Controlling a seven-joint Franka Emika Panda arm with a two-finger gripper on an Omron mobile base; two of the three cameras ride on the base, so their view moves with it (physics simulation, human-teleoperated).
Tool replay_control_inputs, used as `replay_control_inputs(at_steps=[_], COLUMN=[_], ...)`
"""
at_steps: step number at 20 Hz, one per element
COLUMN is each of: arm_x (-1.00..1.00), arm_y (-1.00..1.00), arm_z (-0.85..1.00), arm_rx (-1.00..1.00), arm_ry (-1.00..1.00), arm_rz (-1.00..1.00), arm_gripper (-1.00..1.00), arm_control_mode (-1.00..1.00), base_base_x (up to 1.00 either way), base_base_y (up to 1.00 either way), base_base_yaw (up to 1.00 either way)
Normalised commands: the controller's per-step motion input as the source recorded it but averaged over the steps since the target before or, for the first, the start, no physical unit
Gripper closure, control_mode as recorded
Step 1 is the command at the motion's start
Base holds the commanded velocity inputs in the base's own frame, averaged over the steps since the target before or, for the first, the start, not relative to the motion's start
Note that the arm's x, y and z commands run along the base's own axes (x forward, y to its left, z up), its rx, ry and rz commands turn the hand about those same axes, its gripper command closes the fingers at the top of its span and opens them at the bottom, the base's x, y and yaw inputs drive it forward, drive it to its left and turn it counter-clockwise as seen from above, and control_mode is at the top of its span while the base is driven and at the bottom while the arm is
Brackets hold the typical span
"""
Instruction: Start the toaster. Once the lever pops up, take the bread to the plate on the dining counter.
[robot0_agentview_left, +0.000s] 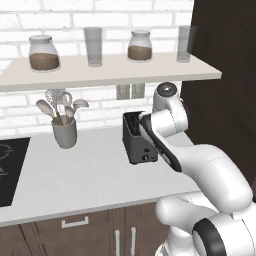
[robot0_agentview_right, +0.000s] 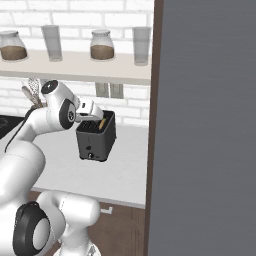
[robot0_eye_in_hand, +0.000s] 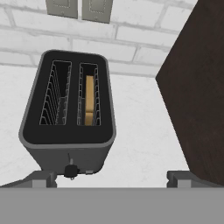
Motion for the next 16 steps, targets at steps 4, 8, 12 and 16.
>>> replay_control_inputs(at_steps=[4,8,12,16], arm_x=[0.00,0.00,0.00,0.00], arm_y=[0.00,0.00,0.00,0.00], arm_z=[0.00,0.00,0.00,0.00], arm_rx=[0.00,0.00,0.00,0.00], arm_ry=[0.00,0.00,0.00,0.00], arm_rz=[0.00,0.00,0.00,0.00], arm_gripper=[-1.00,-1.00,-1.00,-1.00], arm_control_mode=[-1.00,-1.00,-1.00,-1.00], base_base_x=[0.00,0.00,0.00,0.00], base_base_y=[0.00,0.00,0.00,0.00], base_base_yaw=[0.00,0.00,0.00,0.00])
